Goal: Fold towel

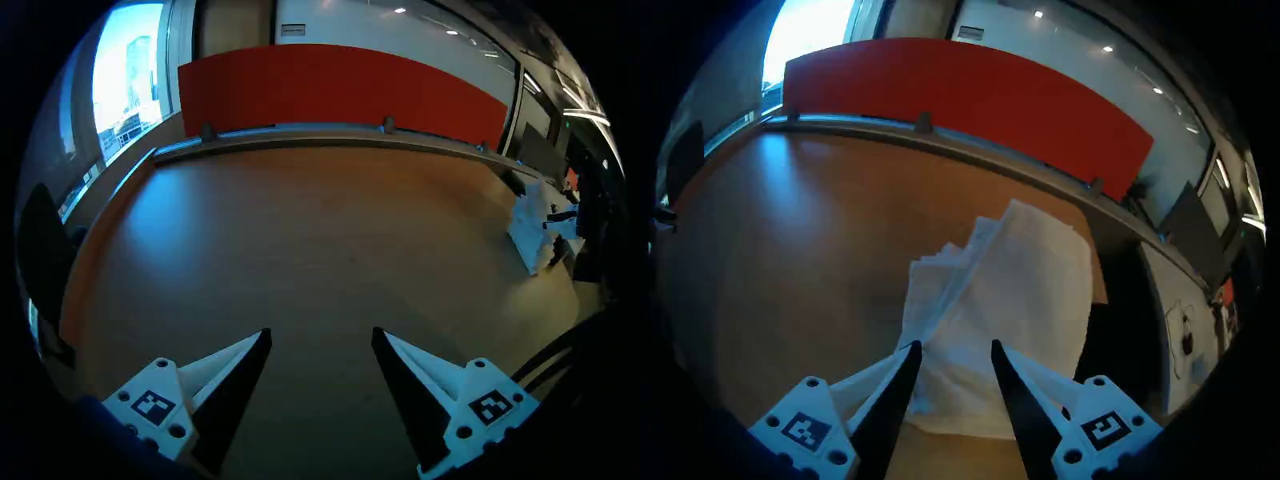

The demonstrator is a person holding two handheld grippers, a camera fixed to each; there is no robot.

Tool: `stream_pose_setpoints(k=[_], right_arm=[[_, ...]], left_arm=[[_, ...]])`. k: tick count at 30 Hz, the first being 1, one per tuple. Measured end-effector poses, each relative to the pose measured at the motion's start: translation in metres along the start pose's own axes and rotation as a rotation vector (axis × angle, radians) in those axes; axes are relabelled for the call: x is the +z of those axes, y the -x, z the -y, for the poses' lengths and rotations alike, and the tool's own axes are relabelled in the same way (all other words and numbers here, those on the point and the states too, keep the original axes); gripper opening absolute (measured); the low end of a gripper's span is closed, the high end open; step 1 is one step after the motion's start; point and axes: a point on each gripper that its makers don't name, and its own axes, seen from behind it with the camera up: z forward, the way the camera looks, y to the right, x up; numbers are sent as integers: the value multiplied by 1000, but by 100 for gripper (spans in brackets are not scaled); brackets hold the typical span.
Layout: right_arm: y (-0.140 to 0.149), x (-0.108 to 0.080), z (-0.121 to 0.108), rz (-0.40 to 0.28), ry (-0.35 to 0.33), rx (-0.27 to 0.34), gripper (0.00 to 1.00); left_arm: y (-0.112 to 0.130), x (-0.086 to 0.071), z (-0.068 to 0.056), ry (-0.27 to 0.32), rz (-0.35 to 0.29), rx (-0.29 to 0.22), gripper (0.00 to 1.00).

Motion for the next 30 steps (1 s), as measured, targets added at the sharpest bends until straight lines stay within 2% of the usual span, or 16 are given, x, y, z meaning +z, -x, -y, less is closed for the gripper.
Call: stream_pose_setpoints(k=[4, 8, 10, 16, 22, 30], right_arm=[[2, 6, 3, 10, -7, -8, 66], [3, 8, 5, 14, -8, -9, 61], [3, 9, 5, 14, -10, -6, 54], [2, 10, 8, 13, -19, 11, 25], [4, 10, 10, 14, -32, 22, 7], [3, 8, 12, 8, -56, 32, 5]], left_arm=[[2, -2, 3, -6, 0, -9, 93], [3, -2, 6, -9, 1, -14, 93], [3, -2, 6, -9, 1, -14, 93], [2, -1, 4, -7, 3, -12, 93], [1, 0, 3, -6, 4, -10, 93], [-1, 1, 2, -4, 1, -9, 93]])
